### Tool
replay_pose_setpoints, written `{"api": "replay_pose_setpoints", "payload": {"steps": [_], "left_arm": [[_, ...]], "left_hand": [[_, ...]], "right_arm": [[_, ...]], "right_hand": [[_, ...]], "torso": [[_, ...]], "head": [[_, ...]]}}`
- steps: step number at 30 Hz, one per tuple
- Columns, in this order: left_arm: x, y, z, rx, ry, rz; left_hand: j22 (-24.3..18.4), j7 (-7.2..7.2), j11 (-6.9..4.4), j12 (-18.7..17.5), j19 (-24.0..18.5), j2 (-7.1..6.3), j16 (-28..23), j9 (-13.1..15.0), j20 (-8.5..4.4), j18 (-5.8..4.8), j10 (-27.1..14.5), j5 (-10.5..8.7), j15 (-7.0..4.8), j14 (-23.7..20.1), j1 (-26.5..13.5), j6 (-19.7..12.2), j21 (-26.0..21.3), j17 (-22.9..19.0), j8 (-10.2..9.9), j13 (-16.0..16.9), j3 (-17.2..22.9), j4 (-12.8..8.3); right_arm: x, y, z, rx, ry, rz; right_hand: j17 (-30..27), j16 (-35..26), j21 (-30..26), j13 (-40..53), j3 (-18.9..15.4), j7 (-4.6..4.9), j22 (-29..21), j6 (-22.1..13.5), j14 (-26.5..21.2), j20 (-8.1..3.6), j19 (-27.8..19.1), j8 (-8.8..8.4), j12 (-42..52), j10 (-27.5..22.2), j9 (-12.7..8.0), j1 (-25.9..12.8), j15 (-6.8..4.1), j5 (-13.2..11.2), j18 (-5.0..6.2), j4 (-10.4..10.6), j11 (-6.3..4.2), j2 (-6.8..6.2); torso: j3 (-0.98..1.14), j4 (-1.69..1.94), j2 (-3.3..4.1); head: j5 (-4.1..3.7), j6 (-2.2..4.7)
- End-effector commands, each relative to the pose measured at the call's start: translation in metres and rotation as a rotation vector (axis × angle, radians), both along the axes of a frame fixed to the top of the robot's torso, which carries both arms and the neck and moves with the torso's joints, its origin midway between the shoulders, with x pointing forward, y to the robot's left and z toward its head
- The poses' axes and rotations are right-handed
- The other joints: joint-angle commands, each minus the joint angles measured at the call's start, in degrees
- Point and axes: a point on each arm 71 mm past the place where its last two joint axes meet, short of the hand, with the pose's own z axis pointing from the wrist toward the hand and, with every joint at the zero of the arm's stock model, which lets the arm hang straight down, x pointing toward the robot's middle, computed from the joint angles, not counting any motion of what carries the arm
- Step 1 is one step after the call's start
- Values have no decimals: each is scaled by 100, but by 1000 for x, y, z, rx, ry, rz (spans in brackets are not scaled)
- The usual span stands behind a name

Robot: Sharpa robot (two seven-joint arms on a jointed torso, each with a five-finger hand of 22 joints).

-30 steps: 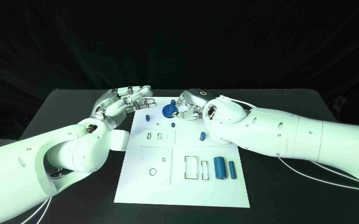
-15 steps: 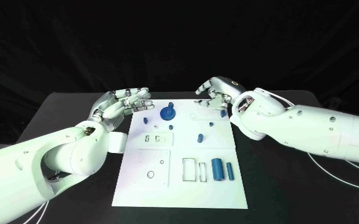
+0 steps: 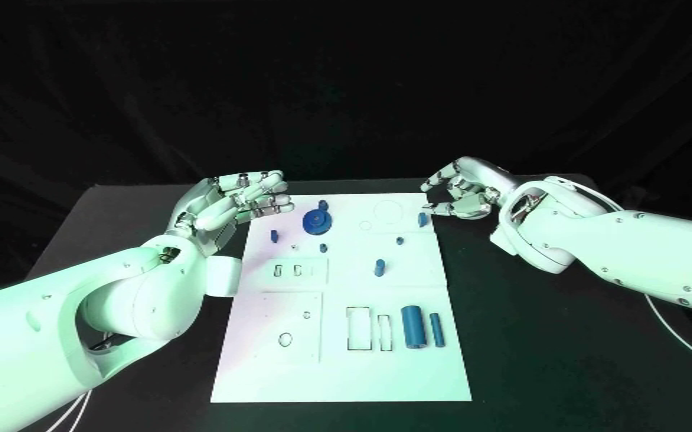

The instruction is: Assemble the parts on the task board

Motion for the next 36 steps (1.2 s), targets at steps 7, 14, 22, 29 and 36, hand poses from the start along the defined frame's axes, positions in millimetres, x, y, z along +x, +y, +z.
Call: {"api": "replay_pose_setpoints", "payload": {"steps": [7,14,22,29,36], "left_arm": [[0,-1,1,-6,-10,-20],[0,-1,1,-6,-10,-20],[0,0,1,-6,-10,-19],[0,0,1,-6,-10,-19],[0,0,1,-5,-9,-19]], "left_hand": [[-7,10,17,-36,-13,-14,-24,-2,11,29,13,21,11,44,30,18,-22,-4,-34,-2,-5,-28],[-7,10,17,-36,-13,-14,-24,-2,11,29,13,21,11,44,30,18,-22,-4,-34,-2,-5,-28],[-10,10,16,-41,-12,-17,-32,-2,11,29,17,21,11,47,38,22,-22,-4,-37,-1,2,-41],[-10,10,16,-41,-12,-17,-32,-2,11,29,17,21,11,47,38,22,-22,-4,-37,-1,2,-41],[-10,10,16,-41,-12,-17,-32,-2,11,29,17,21,11,47,38,22,-22,-4,-37,-1,2,-41]], "right_arm": [[-1,-7,-13,-32,41,37],[1,-8,-22,-41,62,31],[3,-3,-31,-42,82,30],[5,2,-35,-41,89,32],[6,4,-36,-40,91,32]], "right_hand": [[981,8,24,710,-61,4,1206,-75,472,13,411,-19,-2,-17,-16,62,31,-8,2,4,12,-34],[1005,20,37,718,-66,5,1221,-89,478,17,420,-14,7,-10,-20,79,34,14,-2,0,14,-27],[1049,41,68,763,-58,7,1257,-51,490,23,445,14,63,35,-14,116,37,27,-12,1,15,32],[1090,61,103,797,-41,3,1297,13,500,25,470,36,106,70,-4,154,36,5,-23,-9,12,95],[1132,82,135,841,-3,-11,1333,127,510,19,493,69,162,115,12,197,27,6,-33,-21,-1,176]], "torso": [[1,1,4],[0,4,3],[0,-4,4],[-2,5,-3],[-3,1,-3]], "head": [[-1,-16],[12,-46],[33,-51],[25,-68],[41,-76]]}}
